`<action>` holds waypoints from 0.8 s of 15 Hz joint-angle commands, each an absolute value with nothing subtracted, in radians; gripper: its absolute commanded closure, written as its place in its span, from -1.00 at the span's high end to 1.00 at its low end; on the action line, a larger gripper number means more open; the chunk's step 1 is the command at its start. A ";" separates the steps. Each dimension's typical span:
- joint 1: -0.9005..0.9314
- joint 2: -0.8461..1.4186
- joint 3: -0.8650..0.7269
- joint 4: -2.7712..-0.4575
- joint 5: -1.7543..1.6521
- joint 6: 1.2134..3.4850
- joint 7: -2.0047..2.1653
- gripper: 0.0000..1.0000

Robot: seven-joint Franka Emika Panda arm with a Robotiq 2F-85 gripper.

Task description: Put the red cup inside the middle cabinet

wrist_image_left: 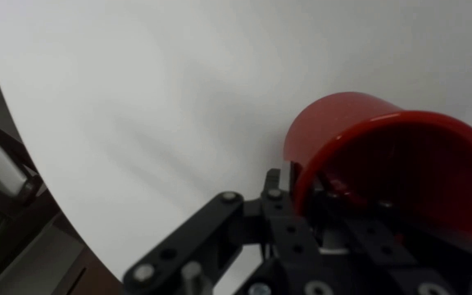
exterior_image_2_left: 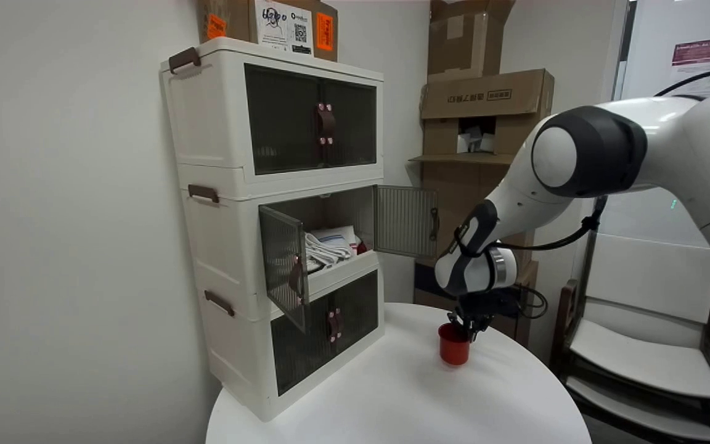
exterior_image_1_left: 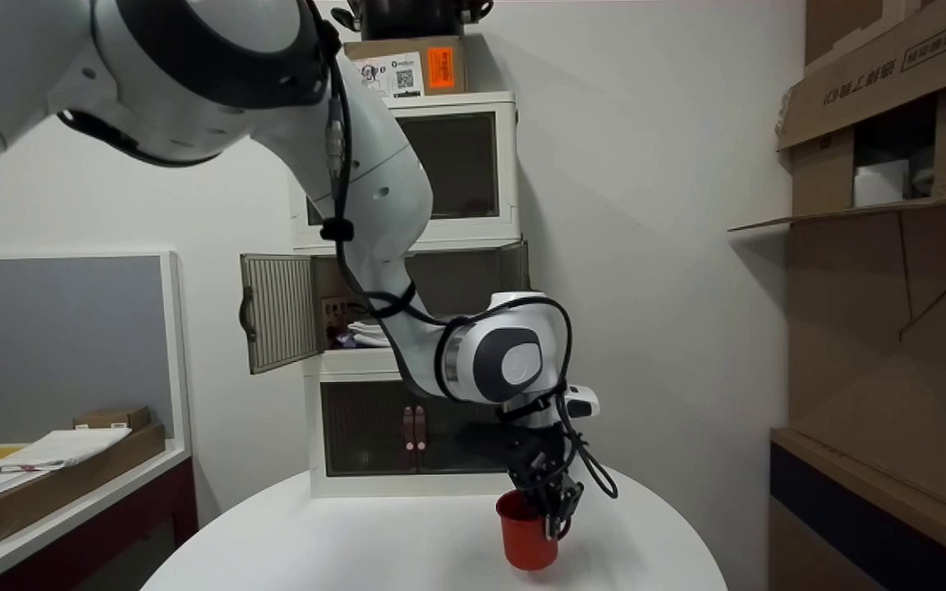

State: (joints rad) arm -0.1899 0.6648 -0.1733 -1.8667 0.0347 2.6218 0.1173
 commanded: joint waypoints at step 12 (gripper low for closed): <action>-0.207 -0.001 -0.094 -2.300 0.131 2.580 -0.304 -0.97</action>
